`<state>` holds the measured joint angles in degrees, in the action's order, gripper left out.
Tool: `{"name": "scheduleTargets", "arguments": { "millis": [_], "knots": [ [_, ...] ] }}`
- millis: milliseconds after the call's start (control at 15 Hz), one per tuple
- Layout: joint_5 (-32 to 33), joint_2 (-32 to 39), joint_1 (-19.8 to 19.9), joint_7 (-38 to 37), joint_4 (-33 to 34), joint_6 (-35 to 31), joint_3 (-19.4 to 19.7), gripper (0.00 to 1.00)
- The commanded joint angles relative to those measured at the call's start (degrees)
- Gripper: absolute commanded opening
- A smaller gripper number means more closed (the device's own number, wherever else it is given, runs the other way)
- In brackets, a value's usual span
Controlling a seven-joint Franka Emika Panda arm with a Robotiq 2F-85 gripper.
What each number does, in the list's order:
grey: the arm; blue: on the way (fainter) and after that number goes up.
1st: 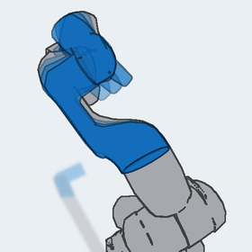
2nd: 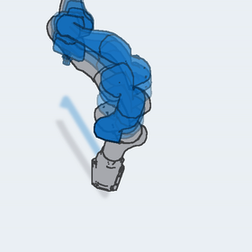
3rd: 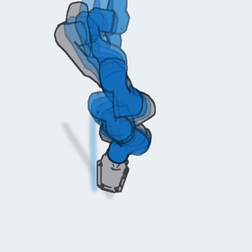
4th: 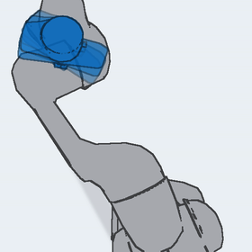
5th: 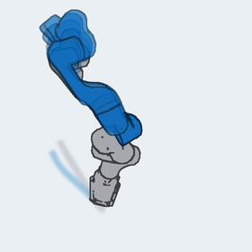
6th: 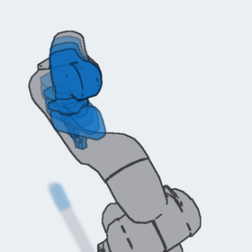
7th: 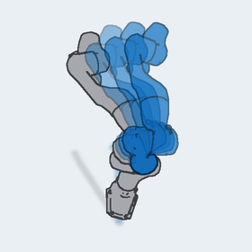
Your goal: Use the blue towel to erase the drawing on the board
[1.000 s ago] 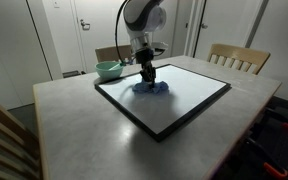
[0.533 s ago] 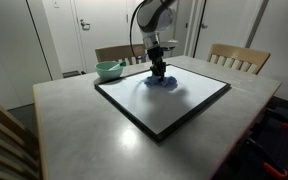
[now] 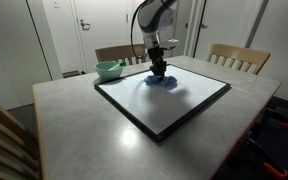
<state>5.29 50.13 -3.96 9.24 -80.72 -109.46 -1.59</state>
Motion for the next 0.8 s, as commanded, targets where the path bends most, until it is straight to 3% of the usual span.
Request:
{"name": "scheduleTargets", "arguments": {
  "millis": [0,400,733],
  "knots": [
    [0.57,0.12,-1.53,0.06,-1.47,-1.8,-1.78,0.04],
    [0.66,0.39,-4.55,0.65,-0.88,-2.26,-3.75,0.04],
    [-0.32,3.35,-5.47,0.46,2.28,-6.35,-5.07,0.04]
  ]
}}
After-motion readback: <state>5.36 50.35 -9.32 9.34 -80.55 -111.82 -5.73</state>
